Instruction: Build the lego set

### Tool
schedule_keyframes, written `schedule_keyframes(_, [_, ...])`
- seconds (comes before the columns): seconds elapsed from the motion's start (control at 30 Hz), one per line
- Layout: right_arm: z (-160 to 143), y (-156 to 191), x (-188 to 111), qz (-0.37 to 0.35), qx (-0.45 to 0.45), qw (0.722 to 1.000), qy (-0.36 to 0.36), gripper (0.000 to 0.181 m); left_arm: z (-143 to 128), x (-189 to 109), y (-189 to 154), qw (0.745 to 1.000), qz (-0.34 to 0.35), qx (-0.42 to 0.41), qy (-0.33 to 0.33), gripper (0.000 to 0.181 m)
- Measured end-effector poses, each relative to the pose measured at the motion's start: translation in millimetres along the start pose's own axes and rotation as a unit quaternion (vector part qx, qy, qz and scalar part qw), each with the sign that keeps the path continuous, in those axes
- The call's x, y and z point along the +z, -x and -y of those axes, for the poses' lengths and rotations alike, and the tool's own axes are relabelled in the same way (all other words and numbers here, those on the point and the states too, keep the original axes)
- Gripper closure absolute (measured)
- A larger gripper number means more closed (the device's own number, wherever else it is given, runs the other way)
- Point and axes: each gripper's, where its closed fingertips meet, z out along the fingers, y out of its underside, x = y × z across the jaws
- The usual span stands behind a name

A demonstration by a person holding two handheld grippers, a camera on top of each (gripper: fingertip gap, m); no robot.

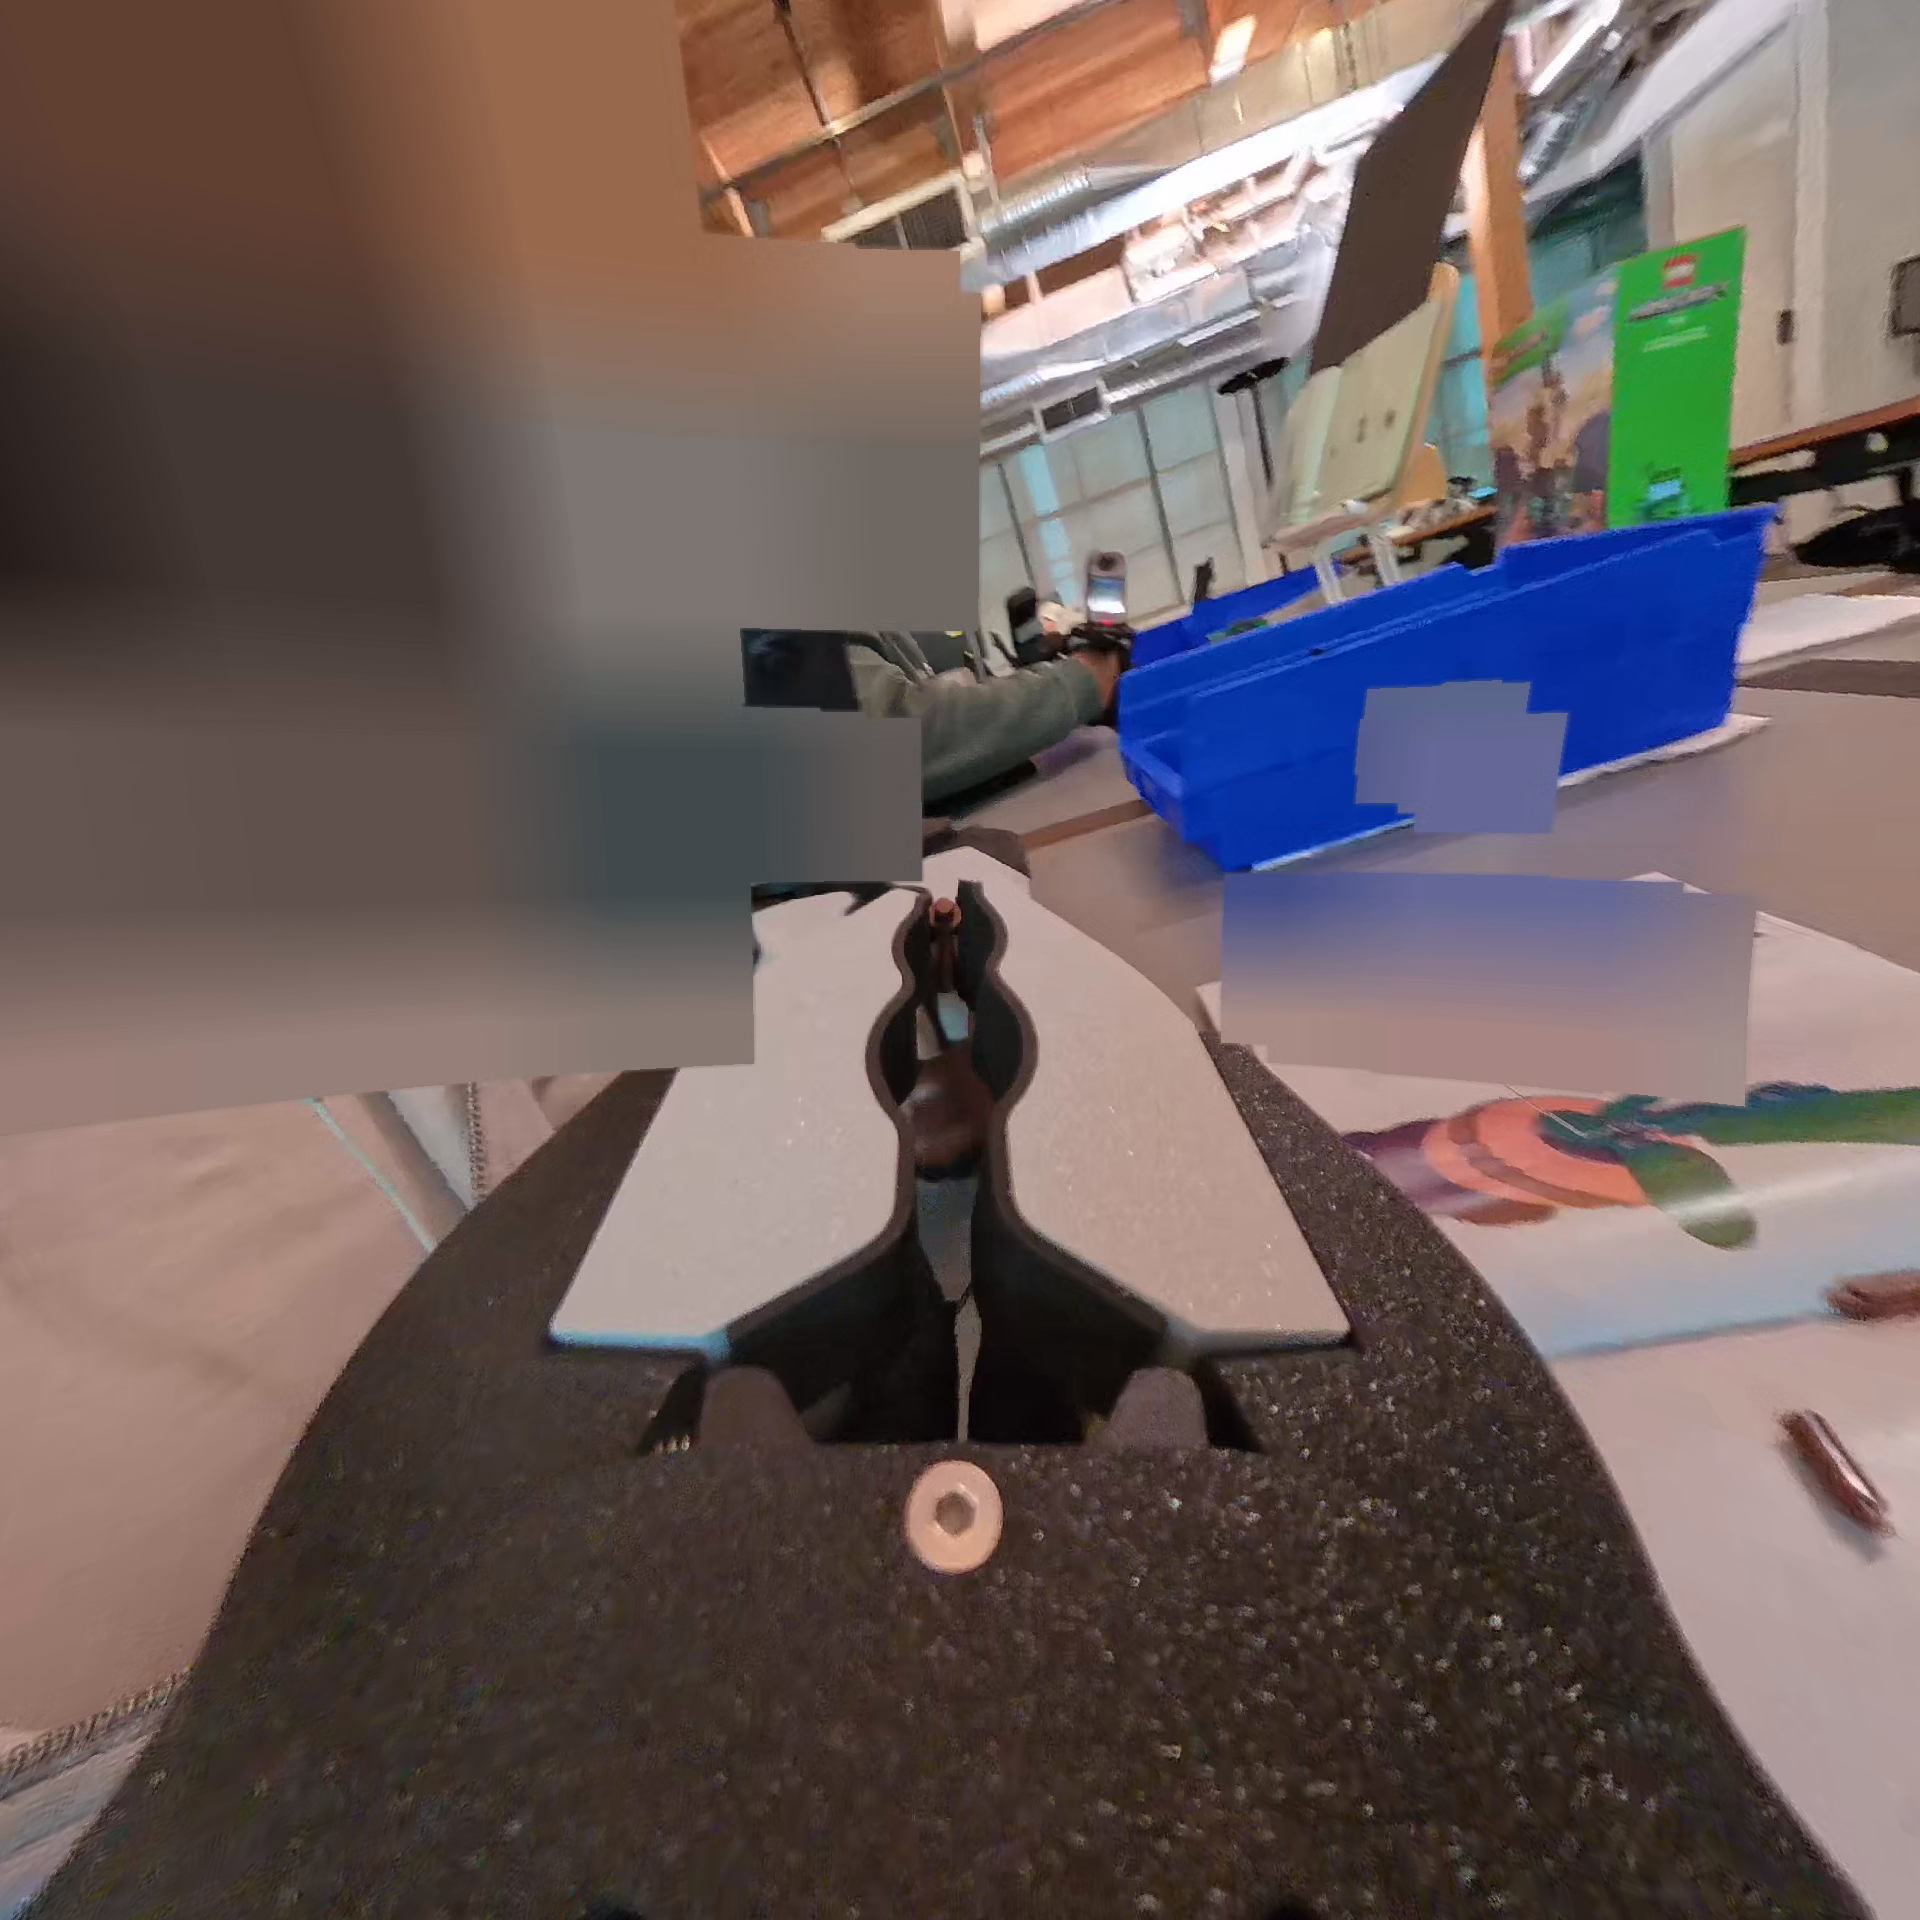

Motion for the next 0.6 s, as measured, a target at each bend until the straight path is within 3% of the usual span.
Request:
schedule_keyframes(0.2, [-4, -11, -18, -0.073, -0.049, 0.995, 0.044, 0.177, -16, 8, 6, 0.993, 0.046, 0.091, 0.052, 0.142])
schedule_keyframes(0.3, [-10, -14, -17, -0.081, -0.034, 0.994, 0.065, 0.177, -23, 11, 9, 0.985, 0.07, 0.133, 0.079, 0.146])
schedule_keyframes(0.47, [-7, -19, -17, -0.084, 0.023, 0.995, 0.039, 0.177, -24, 11, 11, 0.986, 0.075, 0.12, 0.085, 0.153])
schedule_keyframes(0.6, [-9, -19, -17, -0.079, 0.048, 0.995, 0.038, 0.177, -24, 11, 10, 0.986, 0.079, 0.121, 0.085, 0.173])
